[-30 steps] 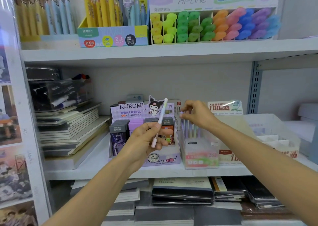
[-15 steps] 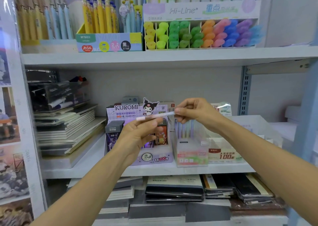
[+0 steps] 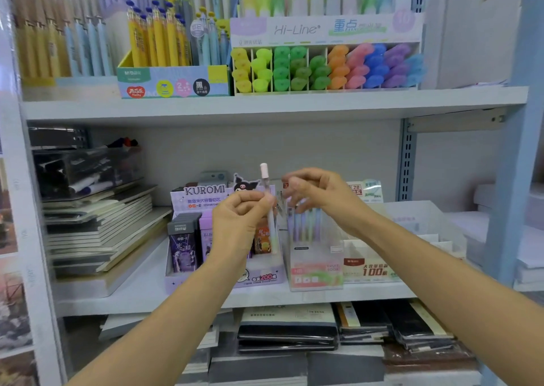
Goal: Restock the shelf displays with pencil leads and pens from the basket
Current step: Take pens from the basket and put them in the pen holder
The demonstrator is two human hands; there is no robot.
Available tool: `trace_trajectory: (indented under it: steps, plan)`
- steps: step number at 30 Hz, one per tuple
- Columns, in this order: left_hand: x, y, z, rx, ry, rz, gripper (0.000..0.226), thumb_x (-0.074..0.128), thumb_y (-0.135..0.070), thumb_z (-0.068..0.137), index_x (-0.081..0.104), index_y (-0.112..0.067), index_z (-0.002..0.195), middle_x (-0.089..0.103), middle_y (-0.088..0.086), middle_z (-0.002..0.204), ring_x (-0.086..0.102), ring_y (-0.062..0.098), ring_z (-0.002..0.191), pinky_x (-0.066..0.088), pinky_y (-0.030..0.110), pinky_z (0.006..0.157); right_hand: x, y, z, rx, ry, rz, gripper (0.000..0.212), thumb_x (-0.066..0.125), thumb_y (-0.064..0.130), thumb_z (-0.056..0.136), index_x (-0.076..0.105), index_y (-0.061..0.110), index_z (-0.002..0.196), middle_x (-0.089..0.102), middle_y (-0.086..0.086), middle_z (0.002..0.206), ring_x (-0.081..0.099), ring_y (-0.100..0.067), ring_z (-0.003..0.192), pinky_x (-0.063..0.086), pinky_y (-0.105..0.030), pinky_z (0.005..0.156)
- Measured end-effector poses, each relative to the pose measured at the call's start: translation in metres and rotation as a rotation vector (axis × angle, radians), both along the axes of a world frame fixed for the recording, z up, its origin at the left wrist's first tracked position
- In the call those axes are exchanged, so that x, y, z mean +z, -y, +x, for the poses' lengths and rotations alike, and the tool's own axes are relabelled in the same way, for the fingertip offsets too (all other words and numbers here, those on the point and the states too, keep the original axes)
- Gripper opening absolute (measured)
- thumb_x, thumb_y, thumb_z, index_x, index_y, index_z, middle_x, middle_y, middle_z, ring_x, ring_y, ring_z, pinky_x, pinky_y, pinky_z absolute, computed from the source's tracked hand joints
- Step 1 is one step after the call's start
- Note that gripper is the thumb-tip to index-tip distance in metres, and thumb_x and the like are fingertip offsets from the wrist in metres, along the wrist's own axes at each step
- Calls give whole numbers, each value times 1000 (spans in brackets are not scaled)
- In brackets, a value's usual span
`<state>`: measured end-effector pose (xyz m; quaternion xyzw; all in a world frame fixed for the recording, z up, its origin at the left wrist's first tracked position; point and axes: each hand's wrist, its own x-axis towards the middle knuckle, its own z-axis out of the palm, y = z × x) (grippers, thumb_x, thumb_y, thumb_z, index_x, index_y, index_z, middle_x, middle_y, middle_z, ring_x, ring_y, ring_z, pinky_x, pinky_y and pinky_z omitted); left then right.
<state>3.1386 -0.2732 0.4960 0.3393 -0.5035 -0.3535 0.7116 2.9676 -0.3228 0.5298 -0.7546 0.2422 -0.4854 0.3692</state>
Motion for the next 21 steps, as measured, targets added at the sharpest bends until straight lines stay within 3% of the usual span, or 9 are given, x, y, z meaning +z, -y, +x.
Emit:
trace_trajectory:
  steps: [3,5,8,11,13,16,21]
  plan:
    - [-2,3,-10,55,75,-8,12,77,-9,80,67,-6,87,73,17,85,68,20,74,55,29,72,8,0,6,15,39,-41,22,67,22,89,68,16,110,74,-4,94,69,-18,83,57,-24,70]
    - [-4,5,-14,64,101,-18,15,78,-9,79,67,-3,87,72,20,86,67,21,74,56,27,70,8,2,10,14,30,-74,16,69,15,89,70,14,104,73,0,83,68,-14,75,54,-21,63]
    - [-7,10,-16,68,185,-36,16,77,-11,81,68,-6,92,73,12,85,68,17,75,57,22,68,7,8,5,-14,69,-66,11,67,11,90,68,10,100,71,-5,81,67,-12,71,54,-21,61]
    - [-18,16,-9,129,458,-91,17,72,-14,86,65,-19,101,70,-4,98,67,12,87,57,26,72,12,19,-11,-126,214,-49,8,60,9,94,63,4,100,70,-13,86,68,-17,72,57,-24,62]
    - [-30,17,-3,175,691,-152,21,67,-15,90,63,-26,108,67,-13,110,63,8,101,54,28,85,15,29,-24,-253,261,-78,8,57,11,96,58,3,100,71,-14,86,68,-20,72,57,-26,61]
    - [-47,18,1,243,1033,-287,33,62,-19,93,61,-27,125,55,-18,131,44,3,129,34,25,109,9,44,-33,-407,161,-122,9,57,11,96,56,3,99,72,-18,85,68,-24,71,57,-27,59]
    - [-63,17,0,231,1302,-349,36,54,-26,98,58,-20,133,41,-7,150,34,12,139,26,26,114,-21,57,-20,-492,-80,-182,9,61,12,94,60,4,97,73,-16,82,71,-20,68,60,-31,65]
